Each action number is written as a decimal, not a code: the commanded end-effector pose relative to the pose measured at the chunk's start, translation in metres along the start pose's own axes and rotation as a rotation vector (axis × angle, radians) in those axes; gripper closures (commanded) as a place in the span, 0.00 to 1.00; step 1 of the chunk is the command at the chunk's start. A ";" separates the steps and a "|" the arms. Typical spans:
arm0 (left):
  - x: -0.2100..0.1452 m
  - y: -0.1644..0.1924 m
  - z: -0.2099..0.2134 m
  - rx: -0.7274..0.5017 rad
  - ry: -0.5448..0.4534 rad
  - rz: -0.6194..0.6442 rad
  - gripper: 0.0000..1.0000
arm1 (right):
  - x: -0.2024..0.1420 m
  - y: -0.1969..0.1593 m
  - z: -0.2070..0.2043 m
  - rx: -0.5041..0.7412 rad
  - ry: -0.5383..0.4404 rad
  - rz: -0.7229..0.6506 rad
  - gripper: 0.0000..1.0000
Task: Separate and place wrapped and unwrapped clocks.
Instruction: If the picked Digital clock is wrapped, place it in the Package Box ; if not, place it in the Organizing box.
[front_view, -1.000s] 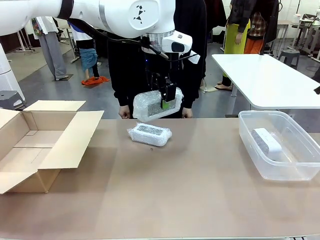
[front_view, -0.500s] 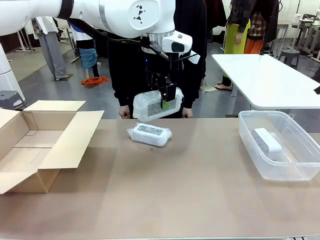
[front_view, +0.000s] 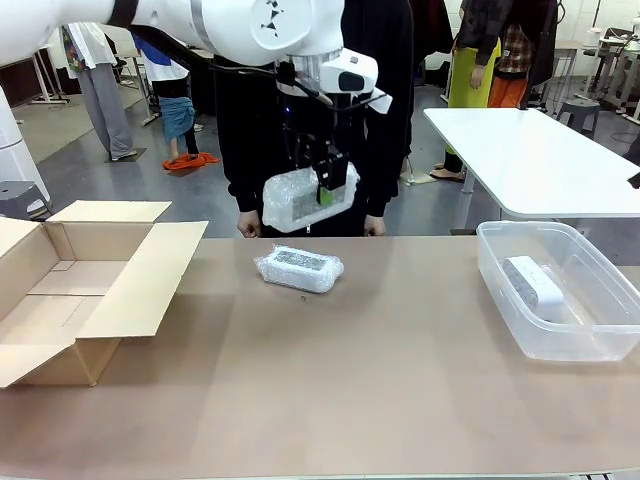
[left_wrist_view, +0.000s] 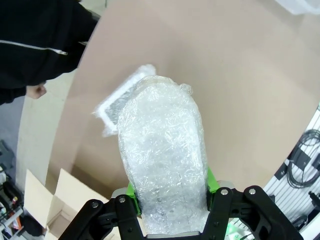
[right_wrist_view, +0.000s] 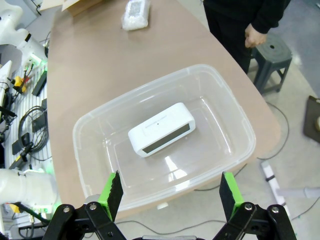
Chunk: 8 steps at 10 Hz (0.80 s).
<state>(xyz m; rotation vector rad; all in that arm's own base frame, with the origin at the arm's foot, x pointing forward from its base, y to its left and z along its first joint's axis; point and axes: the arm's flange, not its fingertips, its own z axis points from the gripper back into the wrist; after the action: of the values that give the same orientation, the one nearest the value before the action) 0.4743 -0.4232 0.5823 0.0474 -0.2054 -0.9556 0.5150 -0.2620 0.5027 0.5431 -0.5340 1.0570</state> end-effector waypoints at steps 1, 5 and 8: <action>-0.022 0.026 0.021 0.048 -0.071 0.107 0.47 | 0.000 0.001 -0.002 0.003 0.001 0.009 0.00; -0.085 0.091 0.063 0.130 -0.149 0.289 0.47 | 0.000 0.001 -0.002 0.003 0.001 0.009 0.00; -0.151 0.135 0.087 0.178 -0.211 0.406 0.47 | 0.000 0.001 -0.002 0.003 0.001 0.009 0.00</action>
<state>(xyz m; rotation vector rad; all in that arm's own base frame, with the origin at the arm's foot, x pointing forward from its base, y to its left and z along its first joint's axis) 0.4996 -0.2377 0.6703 0.0834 -0.4263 -0.5616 0.5148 -0.2625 0.5025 0.5430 -0.5338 1.0563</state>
